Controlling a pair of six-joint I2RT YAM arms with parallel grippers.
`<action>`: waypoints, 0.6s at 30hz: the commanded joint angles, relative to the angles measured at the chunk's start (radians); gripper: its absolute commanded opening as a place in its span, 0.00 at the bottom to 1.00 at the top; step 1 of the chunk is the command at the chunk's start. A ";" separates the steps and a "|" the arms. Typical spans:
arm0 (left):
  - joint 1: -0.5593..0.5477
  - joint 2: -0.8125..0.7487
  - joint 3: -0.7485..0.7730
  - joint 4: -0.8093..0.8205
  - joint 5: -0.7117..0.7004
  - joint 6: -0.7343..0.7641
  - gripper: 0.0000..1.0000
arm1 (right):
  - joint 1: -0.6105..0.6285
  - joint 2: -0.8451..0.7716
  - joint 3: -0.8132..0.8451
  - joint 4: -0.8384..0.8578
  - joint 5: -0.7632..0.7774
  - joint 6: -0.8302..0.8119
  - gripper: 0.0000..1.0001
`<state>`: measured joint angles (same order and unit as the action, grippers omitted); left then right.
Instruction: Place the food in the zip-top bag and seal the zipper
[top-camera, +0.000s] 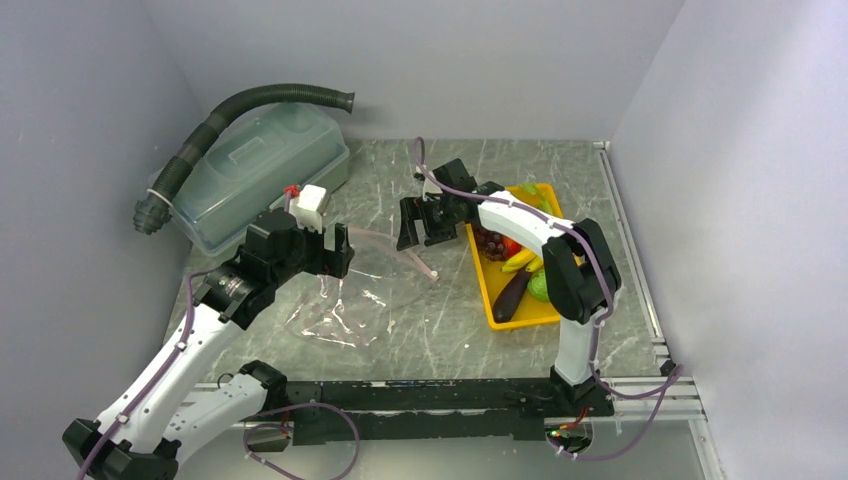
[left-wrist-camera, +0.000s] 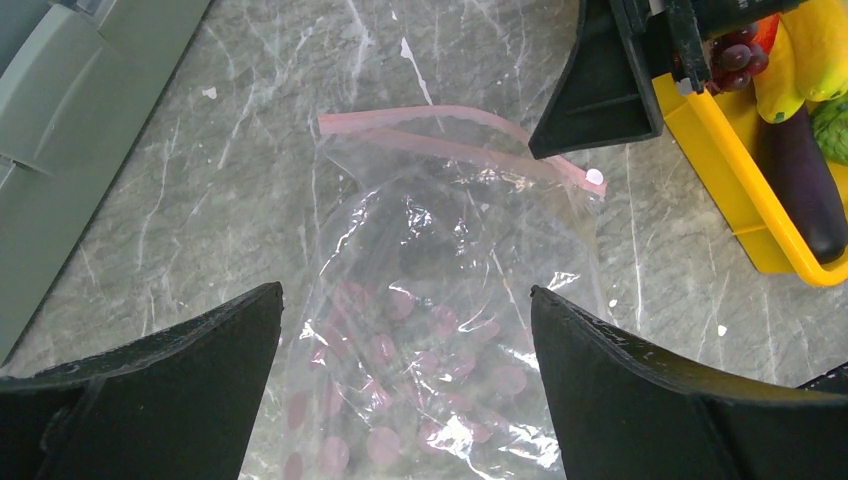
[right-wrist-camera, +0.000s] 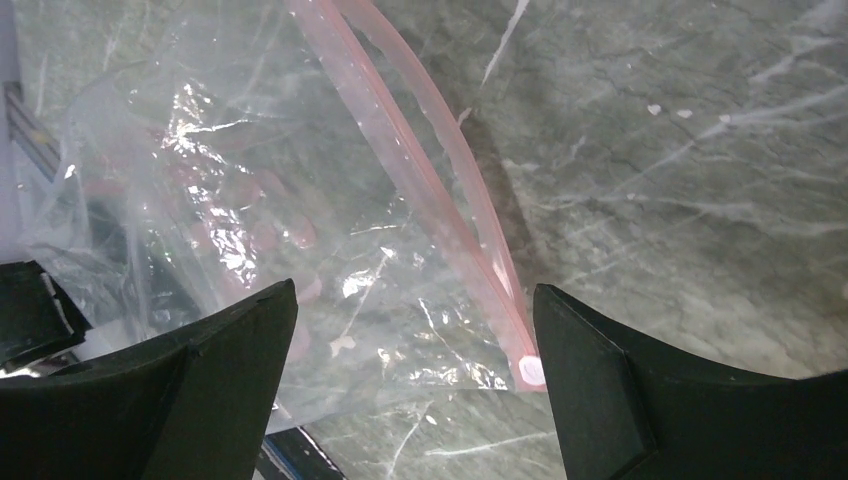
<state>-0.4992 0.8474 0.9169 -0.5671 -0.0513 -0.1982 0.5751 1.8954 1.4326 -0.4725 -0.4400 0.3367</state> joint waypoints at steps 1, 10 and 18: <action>-0.006 -0.013 0.031 0.006 -0.008 0.019 0.99 | -0.023 0.024 0.041 0.117 -0.154 0.011 0.92; -0.006 -0.008 0.031 0.004 -0.008 0.020 0.99 | -0.070 0.095 0.033 0.221 -0.294 0.037 0.92; -0.007 -0.001 0.031 0.005 -0.012 0.023 0.99 | -0.078 0.153 0.061 0.241 -0.347 0.022 0.92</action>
<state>-0.5003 0.8478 0.9169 -0.5674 -0.0513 -0.1959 0.4999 2.0293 1.4414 -0.2890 -0.7277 0.3630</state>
